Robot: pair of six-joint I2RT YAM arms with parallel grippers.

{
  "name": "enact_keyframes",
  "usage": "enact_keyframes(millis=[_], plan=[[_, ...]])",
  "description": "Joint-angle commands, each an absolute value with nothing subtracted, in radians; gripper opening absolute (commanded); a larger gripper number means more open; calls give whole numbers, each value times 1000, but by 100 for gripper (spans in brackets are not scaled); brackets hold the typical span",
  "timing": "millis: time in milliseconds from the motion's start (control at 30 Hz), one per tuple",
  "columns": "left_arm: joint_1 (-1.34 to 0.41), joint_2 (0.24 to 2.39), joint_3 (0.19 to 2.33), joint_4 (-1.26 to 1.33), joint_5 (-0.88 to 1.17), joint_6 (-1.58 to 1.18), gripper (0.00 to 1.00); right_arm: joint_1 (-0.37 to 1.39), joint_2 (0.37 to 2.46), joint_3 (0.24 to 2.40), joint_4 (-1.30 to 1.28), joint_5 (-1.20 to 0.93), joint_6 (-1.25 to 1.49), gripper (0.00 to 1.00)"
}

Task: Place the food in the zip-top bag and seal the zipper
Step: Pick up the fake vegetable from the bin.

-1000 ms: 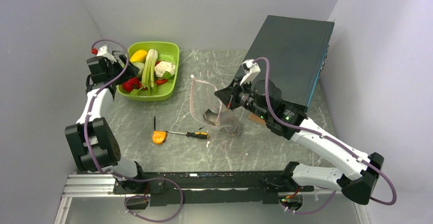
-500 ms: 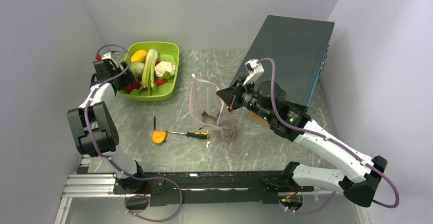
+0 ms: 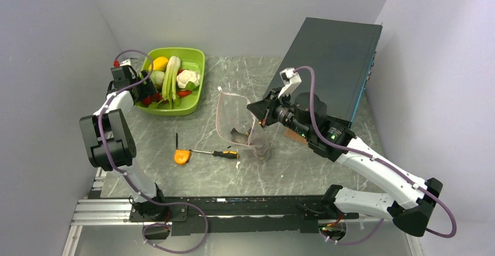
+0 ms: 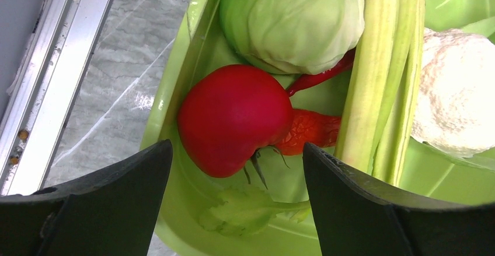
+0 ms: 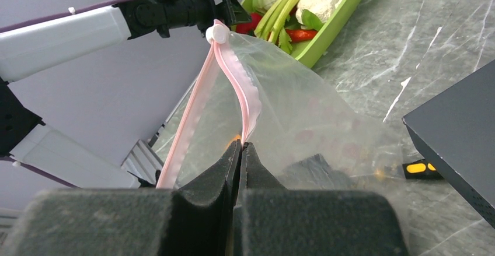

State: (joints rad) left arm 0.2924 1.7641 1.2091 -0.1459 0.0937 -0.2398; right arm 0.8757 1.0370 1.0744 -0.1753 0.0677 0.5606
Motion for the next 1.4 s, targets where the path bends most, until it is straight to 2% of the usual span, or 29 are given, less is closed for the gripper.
enact_keyframes(millis=[0,167,367,533,700,767,1100,1267,1367], plan=[[282,1810,1233,-128,7,-218,88,874,1024,1097,-123,41,572,0],[264,1888,1347,-249,-104,-216,87,874,1010,1072,-106,10,576,0],[249,1886,1337,-256,-132,-181,81,874,981,1060,-126,28,538,0],[249,1837,1295,-267,-137,-119,62,874,970,1061,-119,16,536,0],[248,1808,1270,-363,-94,-112,34,874,952,1029,-76,-20,558,0],[248,1775,1249,-397,-85,-119,26,873,943,1019,-67,-33,560,0],[258,1489,1015,-408,-99,-112,13,873,871,965,-47,-111,562,0],[258,1333,927,-386,-51,-117,2,872,858,977,-85,-134,532,0],[258,1254,906,-389,-15,-136,0,873,861,986,-106,-129,503,0]])
